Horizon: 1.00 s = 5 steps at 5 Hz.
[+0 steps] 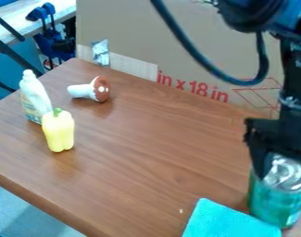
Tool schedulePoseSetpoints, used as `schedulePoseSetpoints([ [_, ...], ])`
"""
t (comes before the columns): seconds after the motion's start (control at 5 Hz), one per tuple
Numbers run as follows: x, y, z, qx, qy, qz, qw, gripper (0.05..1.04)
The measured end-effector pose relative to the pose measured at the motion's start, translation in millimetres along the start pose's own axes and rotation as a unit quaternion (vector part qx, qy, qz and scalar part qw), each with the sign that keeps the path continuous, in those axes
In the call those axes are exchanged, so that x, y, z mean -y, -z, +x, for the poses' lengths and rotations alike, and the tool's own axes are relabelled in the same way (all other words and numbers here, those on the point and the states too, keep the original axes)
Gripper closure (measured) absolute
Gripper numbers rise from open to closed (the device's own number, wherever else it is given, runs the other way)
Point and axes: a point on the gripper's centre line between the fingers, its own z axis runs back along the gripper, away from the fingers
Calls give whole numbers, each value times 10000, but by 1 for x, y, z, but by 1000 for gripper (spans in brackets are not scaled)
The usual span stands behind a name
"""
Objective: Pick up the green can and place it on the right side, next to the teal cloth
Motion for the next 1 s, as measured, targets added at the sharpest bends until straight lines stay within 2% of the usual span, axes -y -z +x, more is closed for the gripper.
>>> schedulePoseSetpoints([
  [0.2, -9, -14, -8, 34, -154, 390, 9991, 83],
  [0.4, -20, -31, -10, 291, -325, 514, 9977, 82],
  [0.6, -31, -31, -5, 397, -413, 434, 9974, 83],
  [0.8, -29, -56, -13, 631, -414, 354, 9965, 82],
  [1.0, -25, -62, -30, 147, -482, 304, 9983, 83],
])
